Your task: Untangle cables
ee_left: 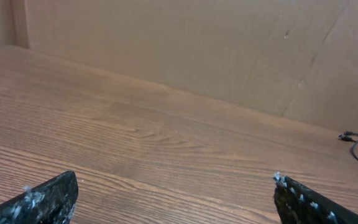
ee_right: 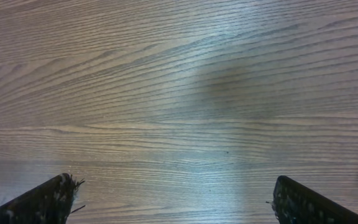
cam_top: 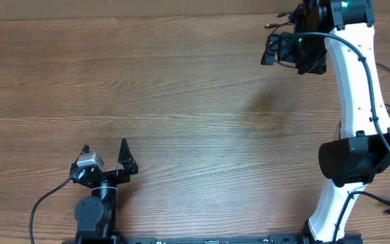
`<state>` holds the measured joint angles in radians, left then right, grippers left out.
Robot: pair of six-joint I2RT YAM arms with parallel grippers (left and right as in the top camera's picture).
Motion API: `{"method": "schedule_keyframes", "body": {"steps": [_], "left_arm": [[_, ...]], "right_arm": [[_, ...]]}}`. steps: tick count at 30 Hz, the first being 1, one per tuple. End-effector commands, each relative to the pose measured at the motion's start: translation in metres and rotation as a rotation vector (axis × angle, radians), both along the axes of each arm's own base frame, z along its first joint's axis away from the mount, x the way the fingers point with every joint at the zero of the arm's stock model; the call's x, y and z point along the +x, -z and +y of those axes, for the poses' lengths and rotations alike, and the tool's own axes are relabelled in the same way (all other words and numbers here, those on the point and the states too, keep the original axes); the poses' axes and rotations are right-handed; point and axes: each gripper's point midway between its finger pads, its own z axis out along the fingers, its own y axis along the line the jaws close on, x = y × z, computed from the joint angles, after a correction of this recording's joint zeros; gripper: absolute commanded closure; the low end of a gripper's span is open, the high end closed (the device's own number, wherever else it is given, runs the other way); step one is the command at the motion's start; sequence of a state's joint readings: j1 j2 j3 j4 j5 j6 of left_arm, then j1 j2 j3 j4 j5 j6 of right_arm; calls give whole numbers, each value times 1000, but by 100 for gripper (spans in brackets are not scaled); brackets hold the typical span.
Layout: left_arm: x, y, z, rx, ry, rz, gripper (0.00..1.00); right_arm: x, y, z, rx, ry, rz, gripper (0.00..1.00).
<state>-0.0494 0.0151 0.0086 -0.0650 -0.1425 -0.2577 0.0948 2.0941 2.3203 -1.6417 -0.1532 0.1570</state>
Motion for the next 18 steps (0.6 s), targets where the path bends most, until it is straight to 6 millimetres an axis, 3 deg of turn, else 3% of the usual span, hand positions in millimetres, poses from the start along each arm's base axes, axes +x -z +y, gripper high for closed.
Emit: {"method": "schedule_keyframes", "body": {"steps": [1,11,18], "left_arm": [[0,0,0,17,4,-4,0],[0,0,0,17,4,-4,0],[0,0,0,17,4,-4,0]], "right_arm": [[0,-2,1,6,-4,-8,0],[-1,-4,1,6,-4,-9,0],[11,-3,4,28,24,-137,0]]}}
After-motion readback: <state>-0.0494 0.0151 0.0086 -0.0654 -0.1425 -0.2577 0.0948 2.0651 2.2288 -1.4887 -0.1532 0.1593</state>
